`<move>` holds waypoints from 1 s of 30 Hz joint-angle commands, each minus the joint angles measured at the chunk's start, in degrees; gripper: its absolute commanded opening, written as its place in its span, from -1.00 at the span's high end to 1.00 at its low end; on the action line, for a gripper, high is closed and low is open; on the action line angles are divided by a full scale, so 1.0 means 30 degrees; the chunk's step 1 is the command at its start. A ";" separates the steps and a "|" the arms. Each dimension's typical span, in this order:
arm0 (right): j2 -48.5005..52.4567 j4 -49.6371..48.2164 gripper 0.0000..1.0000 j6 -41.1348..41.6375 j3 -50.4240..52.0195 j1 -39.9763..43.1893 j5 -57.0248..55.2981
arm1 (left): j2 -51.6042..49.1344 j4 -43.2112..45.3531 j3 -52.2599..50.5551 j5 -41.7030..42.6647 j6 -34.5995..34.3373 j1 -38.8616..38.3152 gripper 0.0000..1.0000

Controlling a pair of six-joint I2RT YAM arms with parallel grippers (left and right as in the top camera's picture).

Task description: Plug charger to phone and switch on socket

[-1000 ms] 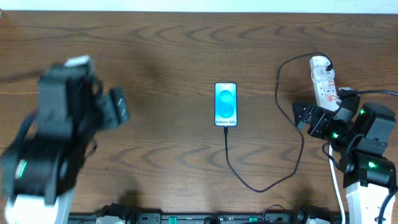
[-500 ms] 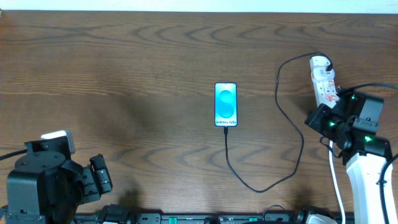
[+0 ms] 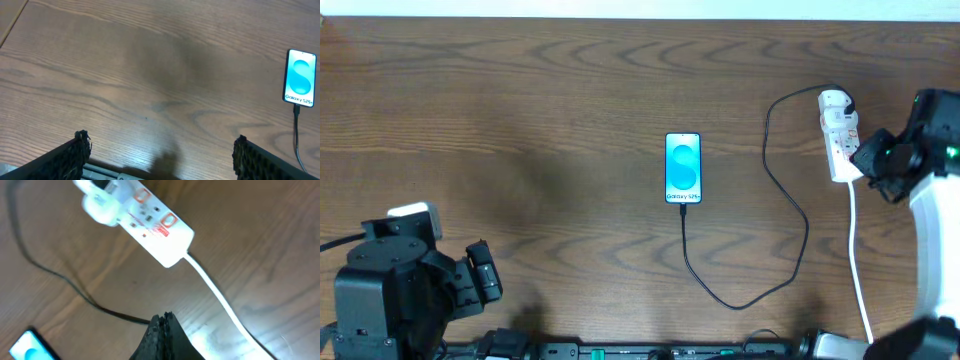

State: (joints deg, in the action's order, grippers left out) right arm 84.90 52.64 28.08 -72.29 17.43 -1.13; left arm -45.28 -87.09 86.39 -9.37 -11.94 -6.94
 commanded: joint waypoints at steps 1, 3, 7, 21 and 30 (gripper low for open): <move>0.1770 0.0765 0.98 0.0364 -0.1960 0.0277 -0.0590 | -0.0051 -0.0015 -0.0248 -0.0189 0.0117 0.0058 -0.86; 0.3133 0.1421 0.98 0.0612 -0.3067 0.0539 -0.0780 | -0.0051 -0.0015 -0.0248 -0.0189 0.0117 0.0058 -0.86; 0.5493 0.2113 0.98 0.1064 -0.4852 0.1086 -0.0794 | -0.0051 -0.0022 -0.0248 -0.0175 0.0109 0.0058 -0.86; 0.9267 -0.0080 0.98 0.4444 -0.6317 0.1632 -0.0233 | -0.0051 -0.0022 -0.0248 -0.0175 0.0109 0.0058 -0.86; 1.0921 -0.2732 0.98 0.6120 -0.6317 0.1661 0.1304 | -0.0051 -0.0022 -0.0248 -0.0182 0.0109 0.0058 -0.86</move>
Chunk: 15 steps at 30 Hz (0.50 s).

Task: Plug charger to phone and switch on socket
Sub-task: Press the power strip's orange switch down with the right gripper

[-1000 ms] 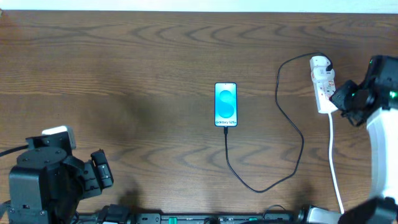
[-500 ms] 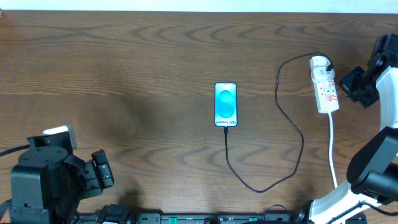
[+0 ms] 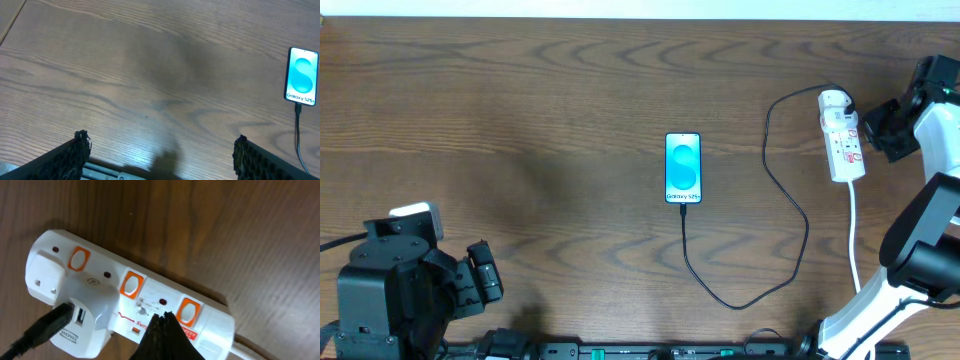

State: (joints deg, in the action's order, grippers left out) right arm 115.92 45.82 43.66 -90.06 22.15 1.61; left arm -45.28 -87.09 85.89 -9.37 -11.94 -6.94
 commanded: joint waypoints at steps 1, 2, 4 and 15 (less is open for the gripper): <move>0.0678 -0.0699 0.98 0.1035 -0.0393 0.0087 0.0474 | -0.0051 -0.0022 -0.0080 -0.0182 0.0109 0.0058 -0.86; 0.0721 -0.0896 0.98 0.1093 -0.0393 0.0087 0.0590 | -0.0051 -0.0022 -0.0080 -0.0182 0.0109 0.0058 -0.86; 0.0743 -0.1202 0.98 0.1479 -0.0393 0.0087 0.0663 | -0.0051 -0.0022 -0.0080 -0.0182 0.0109 0.0058 -0.86; 0.1129 -0.2645 0.98 0.2572 -0.0393 0.0044 0.1778 | -0.0051 -0.0022 -0.0080 -0.0182 0.0109 0.0058 -0.86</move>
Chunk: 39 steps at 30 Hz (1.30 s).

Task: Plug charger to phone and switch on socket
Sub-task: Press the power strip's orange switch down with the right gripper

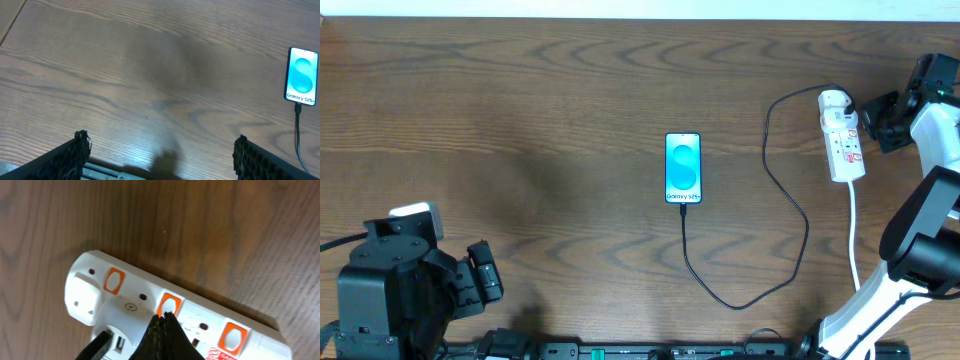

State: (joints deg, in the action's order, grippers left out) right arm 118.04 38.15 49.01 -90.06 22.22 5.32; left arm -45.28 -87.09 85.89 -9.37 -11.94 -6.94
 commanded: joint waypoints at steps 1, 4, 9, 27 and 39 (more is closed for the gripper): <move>0.0590 -0.0175 0.98 0.0801 -0.0393 0.0000 0.0648 | -0.0051 -0.0022 -0.0080 -0.0182 0.0109 0.0058 -0.86; 0.1027 -0.0379 0.98 0.0801 -0.0393 -0.0066 0.0867 | -0.0051 -0.0022 -0.0080 -0.0182 0.0109 0.0058 -0.86; 0.1617 -0.0561 0.98 0.0801 -0.0393 -0.0066 0.1224 | -0.0051 -0.0022 -0.0080 -0.0182 0.0109 0.0058 -0.86; 0.1705 -0.0721 0.98 0.0940 -0.0386 -0.0692 0.2412 | -0.0051 -0.0022 -0.0080 -0.0182 0.0109 0.0058 -0.86; 0.2339 -0.0350 0.98 0.0925 -0.0386 -0.2747 0.2091 | -0.0051 -0.0022 -0.0080 -0.0182 0.0109 0.0058 -0.86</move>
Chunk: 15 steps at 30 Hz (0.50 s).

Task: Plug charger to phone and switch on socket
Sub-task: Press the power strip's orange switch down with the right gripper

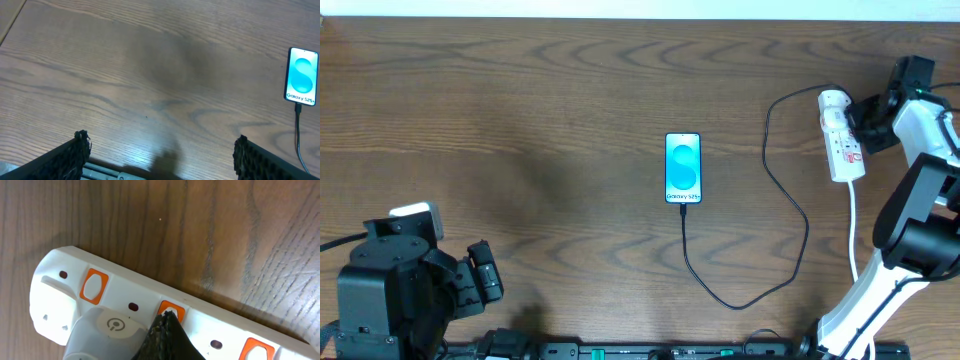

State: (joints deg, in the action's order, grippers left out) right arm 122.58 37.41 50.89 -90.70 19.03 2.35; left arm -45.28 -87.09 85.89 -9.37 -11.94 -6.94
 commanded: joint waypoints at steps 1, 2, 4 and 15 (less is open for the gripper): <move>0.0823 -0.0073 0.98 0.0291 -0.0175 -0.1705 0.3016 | -0.0051 -0.0022 -0.0080 -0.0182 0.0109 0.0058 -0.86; 0.0823 0.0058 0.98 0.0233 -0.0175 -0.1734 0.2761 | -0.0051 -0.0022 -0.0080 -0.0182 0.0109 0.0058 -0.86; 0.0823 0.0270 0.98 0.0146 -0.0175 -0.1734 0.2754 | -0.0051 -0.0022 -0.0080 -0.0182 0.0109 0.0058 -0.86; -0.0925 0.2623 0.98 -0.1931 -0.0270 -0.1690 -0.3687 | -0.0051 -0.0022 -0.0080 -0.0182 0.0109 0.0058 -0.86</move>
State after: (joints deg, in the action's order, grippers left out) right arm 122.21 42.48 47.27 -91.57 16.25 -2.35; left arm -45.28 -87.09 85.89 -9.37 -11.94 -6.94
